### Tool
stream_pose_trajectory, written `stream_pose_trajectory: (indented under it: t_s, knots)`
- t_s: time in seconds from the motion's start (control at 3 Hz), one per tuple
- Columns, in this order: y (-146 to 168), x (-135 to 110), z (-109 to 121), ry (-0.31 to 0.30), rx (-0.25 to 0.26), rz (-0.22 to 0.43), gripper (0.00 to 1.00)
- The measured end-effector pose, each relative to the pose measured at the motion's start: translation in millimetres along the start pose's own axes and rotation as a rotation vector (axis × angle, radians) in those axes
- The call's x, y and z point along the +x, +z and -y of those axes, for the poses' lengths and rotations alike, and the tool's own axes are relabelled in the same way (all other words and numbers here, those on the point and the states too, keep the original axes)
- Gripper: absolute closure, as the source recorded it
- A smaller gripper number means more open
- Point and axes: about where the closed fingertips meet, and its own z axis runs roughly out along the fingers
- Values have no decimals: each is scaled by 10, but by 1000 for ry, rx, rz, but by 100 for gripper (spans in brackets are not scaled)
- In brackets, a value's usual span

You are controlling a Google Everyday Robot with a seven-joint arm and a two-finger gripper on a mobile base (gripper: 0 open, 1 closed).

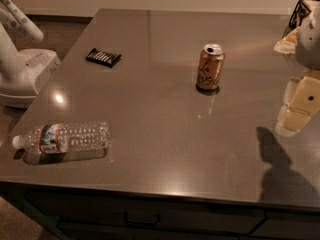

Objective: Move orange can near rxbar chocolate

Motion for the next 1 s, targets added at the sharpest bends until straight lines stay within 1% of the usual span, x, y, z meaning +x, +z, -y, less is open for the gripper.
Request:
stream_pose_trajectory:
  t_s: [0.33,0.67,1.0]
  knots:
    - [0,0,0,0,0,0,0]
    - [7,-22,53,17,11,1,0]
    - [145,-45,297,106,35,16,0]
